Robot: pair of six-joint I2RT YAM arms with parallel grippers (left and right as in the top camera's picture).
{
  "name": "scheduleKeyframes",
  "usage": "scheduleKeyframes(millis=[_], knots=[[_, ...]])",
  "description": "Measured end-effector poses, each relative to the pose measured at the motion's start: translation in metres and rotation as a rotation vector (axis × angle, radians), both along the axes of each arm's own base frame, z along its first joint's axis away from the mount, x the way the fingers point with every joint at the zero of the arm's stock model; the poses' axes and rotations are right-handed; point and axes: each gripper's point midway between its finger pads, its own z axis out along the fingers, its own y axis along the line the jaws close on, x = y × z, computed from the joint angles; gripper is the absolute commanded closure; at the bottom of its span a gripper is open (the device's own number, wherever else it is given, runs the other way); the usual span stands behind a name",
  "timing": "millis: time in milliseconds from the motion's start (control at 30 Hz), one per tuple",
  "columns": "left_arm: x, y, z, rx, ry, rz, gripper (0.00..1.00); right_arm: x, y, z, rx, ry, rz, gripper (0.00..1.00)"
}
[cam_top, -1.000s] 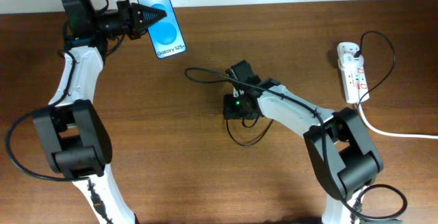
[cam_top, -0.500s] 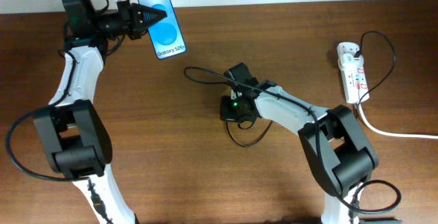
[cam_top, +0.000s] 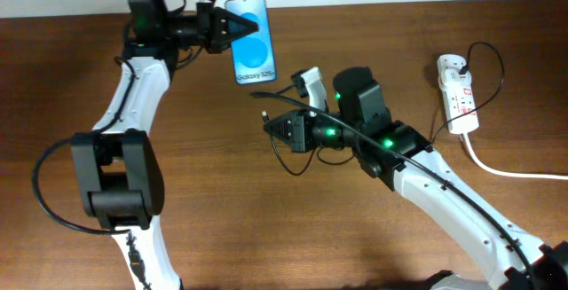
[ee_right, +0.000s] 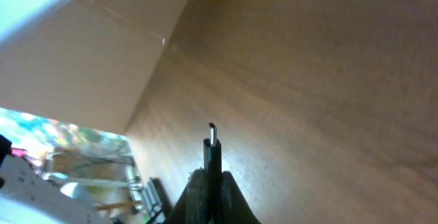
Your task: Plug charger to phone and switch on socket
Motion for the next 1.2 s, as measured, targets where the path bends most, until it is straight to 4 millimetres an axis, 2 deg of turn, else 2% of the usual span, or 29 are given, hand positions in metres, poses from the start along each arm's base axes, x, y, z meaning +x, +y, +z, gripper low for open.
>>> scheduleKeyframes(millis=[67, 133, 367, 533, 667, 867, 1200], knots=[[-0.007, -0.018, 0.011, -0.006, -0.077, -0.045, 1.00, 0.010, -0.013, -0.003, 0.147, -0.028, -0.009, 0.96], [-0.011, -0.025, 0.017, -0.008, -0.092, -0.066, 1.00, 0.011, -0.021, -0.004, 0.202, -0.011, -0.011, 0.96], [-0.023, -0.050, 0.019, -0.009, -0.059, -0.116, 1.00, 0.013, -0.019, 0.005, 0.240, -0.013, -0.018, 0.96], [-0.024, -0.053, 0.020, -0.008, -0.048, -0.121, 1.00, 0.024, -0.029, 0.007, 0.242, -0.030, -0.058, 0.96], [-0.025, -0.056, 0.020, -0.009, -0.047, -0.124, 1.00, 0.027, -0.030, 0.015, 0.265, -0.053, -0.063, 0.96], [-0.029, -0.064, 0.020, -0.009, -0.047, -0.142, 1.00, 0.032, -0.032, 0.016, 0.271, -0.043, -0.099, 0.96], [-0.026, -0.063, 0.020, -0.009, -0.047, -0.126, 1.00, 0.036, -0.033, 0.017, 0.274, -0.040, -0.124, 0.96]])
